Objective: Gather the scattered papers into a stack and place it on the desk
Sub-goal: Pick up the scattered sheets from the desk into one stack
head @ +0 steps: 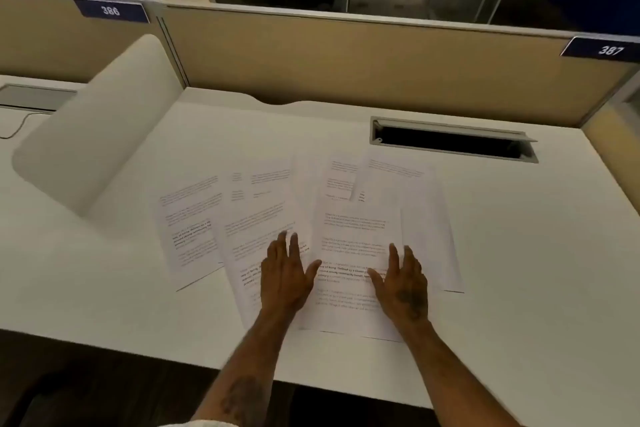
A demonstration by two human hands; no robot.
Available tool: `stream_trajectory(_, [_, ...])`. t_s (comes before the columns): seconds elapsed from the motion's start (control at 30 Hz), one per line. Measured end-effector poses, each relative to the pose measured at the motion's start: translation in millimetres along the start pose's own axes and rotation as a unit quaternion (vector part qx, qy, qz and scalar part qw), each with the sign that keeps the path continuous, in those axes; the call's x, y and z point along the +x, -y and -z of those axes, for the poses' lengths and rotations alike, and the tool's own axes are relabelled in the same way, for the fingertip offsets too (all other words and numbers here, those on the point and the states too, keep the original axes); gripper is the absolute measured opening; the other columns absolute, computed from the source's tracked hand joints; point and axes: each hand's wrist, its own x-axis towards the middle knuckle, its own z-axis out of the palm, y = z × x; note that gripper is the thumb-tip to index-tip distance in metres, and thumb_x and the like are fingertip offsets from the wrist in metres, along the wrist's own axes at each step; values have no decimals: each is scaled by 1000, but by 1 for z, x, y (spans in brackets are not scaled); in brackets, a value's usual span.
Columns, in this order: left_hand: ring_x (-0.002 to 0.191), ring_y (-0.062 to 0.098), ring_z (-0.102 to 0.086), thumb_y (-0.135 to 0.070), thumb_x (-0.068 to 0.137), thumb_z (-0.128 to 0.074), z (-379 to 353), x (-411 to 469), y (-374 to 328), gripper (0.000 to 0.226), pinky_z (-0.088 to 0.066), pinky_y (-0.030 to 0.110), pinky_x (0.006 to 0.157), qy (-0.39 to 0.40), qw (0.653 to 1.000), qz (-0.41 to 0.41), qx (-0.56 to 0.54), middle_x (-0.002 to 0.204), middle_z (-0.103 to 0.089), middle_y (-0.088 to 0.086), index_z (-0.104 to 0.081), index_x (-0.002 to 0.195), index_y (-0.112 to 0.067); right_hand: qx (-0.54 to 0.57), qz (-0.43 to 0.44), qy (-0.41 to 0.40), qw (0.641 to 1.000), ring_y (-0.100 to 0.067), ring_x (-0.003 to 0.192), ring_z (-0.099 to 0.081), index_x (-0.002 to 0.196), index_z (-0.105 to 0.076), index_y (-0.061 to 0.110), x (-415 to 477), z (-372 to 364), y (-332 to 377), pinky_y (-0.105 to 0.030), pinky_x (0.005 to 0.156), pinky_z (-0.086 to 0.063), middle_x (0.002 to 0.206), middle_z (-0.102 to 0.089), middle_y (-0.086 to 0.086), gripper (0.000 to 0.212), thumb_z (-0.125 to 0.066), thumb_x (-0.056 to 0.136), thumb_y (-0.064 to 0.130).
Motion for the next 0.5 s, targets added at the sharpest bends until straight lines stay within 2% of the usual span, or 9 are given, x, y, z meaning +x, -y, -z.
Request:
stream_trajectory(0.07, [145,30,-35,-57,98,-47,-5,-2,-4,73,-36,46,114,10,999,40,-20,159,-37,12,-34,154,-12,31,-42,11,999,-30,144,-31,156,-21,16,0,1,-2,-45,117,-34,161,-25,-13,74,-44,97,55])
stream_trajectory(0.13, [132,29,-47,-51,97,-55,-11,-2,-7,63,-45,44,103,20,996,66,-48,144,-50,10,-45,145,-12,68,-71,18,995,-29,140,-35,154,-26,15,2,-1,-4,-44,114,-39,156,-31,-12,75,-52,95,52])
stream_trajectory(0.27, [117,26,-61,-45,95,-63,-11,4,-17,49,-53,41,93,51,984,121,-124,130,-62,7,-55,131,-14,142,-104,8,984,-29,135,-39,150,-34,14,9,1,-2,-44,109,-45,148,-38,-12,77,-69,88,44])
stream_trajectory(0.4, [104,24,-69,-38,94,-66,-11,10,-25,34,-57,40,90,87,967,151,-186,118,-71,6,-61,119,-14,193,-127,13,973,-31,134,-42,149,-35,13,15,2,-1,-46,107,-47,146,-39,-14,80,-76,85,35])
stream_trajectory(0.5, [101,26,-71,-27,97,-64,-11,12,-26,26,-58,42,91,89,953,144,-252,116,-73,9,-65,116,-9,220,-144,20,965,-32,133,-44,149,-35,13,17,4,-2,-48,107,-48,145,-39,-15,82,-78,83,33])
